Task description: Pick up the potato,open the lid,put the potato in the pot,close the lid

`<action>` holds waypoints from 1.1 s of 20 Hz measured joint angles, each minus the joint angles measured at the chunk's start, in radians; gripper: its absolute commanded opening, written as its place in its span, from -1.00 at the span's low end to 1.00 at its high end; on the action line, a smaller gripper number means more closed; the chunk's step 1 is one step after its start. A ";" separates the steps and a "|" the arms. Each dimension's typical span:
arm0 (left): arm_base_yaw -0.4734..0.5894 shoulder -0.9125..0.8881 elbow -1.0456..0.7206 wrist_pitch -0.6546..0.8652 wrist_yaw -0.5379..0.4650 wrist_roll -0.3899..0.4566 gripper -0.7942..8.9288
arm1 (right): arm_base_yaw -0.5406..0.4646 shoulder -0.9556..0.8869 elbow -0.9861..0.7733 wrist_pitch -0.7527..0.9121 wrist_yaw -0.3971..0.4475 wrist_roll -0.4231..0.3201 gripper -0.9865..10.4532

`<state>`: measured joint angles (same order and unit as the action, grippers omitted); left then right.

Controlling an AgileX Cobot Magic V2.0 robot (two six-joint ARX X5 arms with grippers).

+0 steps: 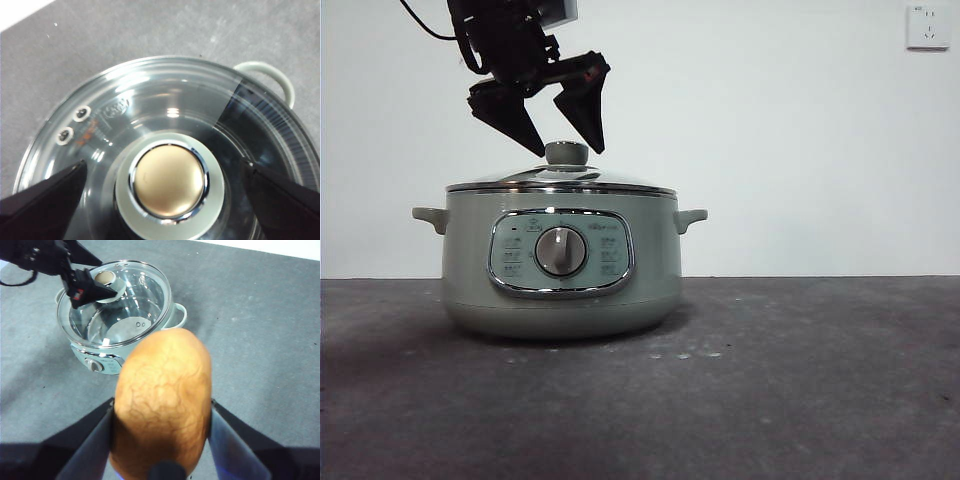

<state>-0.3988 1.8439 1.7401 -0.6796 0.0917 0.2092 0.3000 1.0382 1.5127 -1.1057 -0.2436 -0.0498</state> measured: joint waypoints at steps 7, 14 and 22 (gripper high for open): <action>0.000 0.012 0.000 -0.008 0.016 0.000 -0.50 | 0.000 0.000 0.000 0.000 0.000 0.000 -0.85; 0.001 0.016 0.000 -0.019 0.030 -0.001 -0.85 | 0.000 0.000 0.000 0.000 0.000 0.000 -0.85; 0.004 0.010 0.001 -0.023 0.046 0.000 -0.85 | 0.000 0.000 0.000 0.000 0.000 -0.003 -0.85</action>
<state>-0.3946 1.8538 1.7412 -0.7029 0.1379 0.2092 0.3000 1.0382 1.5127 -1.1061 -0.2436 -0.0525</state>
